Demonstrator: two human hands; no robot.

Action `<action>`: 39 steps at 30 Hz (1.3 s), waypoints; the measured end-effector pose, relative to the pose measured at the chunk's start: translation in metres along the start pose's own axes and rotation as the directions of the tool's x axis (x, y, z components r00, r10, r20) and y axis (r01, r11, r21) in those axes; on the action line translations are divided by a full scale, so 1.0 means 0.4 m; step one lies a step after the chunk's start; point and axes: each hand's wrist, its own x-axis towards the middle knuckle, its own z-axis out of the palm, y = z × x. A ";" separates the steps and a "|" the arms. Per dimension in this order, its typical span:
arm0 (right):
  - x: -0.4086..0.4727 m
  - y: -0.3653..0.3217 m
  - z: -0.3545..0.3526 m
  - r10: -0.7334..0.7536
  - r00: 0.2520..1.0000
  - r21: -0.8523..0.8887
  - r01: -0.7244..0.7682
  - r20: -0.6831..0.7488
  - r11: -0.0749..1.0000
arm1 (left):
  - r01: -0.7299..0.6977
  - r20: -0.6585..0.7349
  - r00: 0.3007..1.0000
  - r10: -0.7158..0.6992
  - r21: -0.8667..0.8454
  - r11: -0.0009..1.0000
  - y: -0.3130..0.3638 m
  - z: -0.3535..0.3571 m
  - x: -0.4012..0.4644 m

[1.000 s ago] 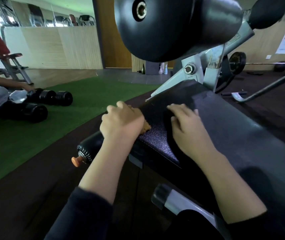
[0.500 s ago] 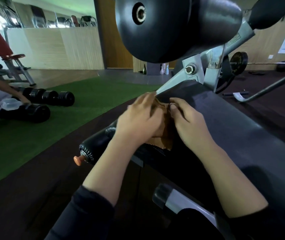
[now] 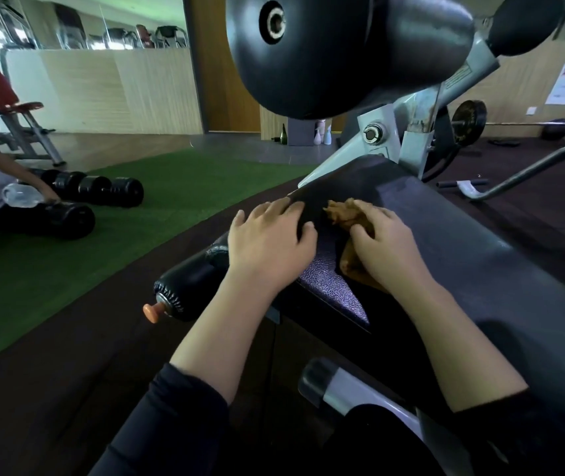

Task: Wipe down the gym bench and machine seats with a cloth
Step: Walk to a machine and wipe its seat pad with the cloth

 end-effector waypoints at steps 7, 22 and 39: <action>0.027 0.053 -0.007 -0.038 0.997 0.012 0.039 -0.073 0.999 | -0.159 0.053 0.986 0.157 0.031 0.987 0.113 0.047 0.070; 0.116 0.123 -0.249 0.332 0.918 -0.113 -0.314 0.217 0.943 | -0.177 0.416 0.903 0.109 0.127 0.976 0.349 0.068 0.196; -0.082 -0.269 -0.536 0.577 0.651 -0.382 -0.434 0.493 0.816 | -0.099 0.799 0.601 -0.003 0.077 0.992 0.345 -0.423 -0.016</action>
